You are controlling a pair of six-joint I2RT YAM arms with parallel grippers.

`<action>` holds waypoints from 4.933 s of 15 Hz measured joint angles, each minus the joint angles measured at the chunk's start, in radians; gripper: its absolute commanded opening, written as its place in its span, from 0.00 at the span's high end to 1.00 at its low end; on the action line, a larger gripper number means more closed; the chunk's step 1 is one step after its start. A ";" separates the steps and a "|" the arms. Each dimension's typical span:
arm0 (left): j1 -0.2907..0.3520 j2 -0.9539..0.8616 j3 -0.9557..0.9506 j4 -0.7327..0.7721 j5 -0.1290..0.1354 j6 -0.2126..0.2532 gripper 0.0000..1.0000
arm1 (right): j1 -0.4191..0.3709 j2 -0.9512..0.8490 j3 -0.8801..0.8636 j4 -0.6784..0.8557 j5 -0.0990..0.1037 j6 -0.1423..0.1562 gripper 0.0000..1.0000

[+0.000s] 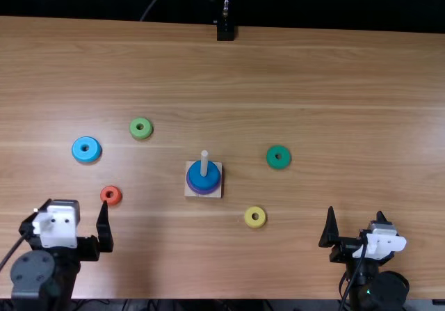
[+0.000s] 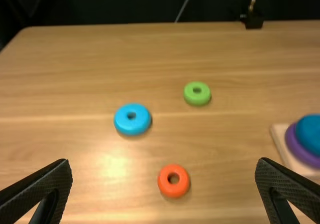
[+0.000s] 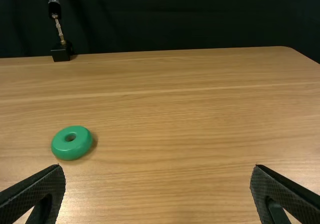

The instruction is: Build the Hanoi tower: stack the rings onto the peg from bottom to top in this color order: purple, dark blue, light blue, dark green, light green, yellow, orange.

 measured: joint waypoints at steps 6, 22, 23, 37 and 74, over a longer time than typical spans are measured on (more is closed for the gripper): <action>0.228 0.488 0.381 -0.409 0.002 0.000 0.00 | 0.000 0.000 0.000 0.000 0.000 0.000 0.00; 0.114 1.376 0.789 -0.457 0.001 0.172 0.00 | 0.000 0.000 0.000 -0.001 0.000 0.000 0.00; 0.114 1.401 0.810 -0.458 0.000 0.172 0.00 | 0.000 0.000 0.000 -0.001 0.000 0.000 0.00; 0.114 1.665 1.013 -0.456 0.000 0.171 0.00 | 0.000 0.000 0.000 -0.001 0.000 -0.001 0.00; 0.114 1.732 1.050 -0.484 0.005 0.171 1.00 | 0.000 0.000 0.000 -0.002 0.000 0.000 0.00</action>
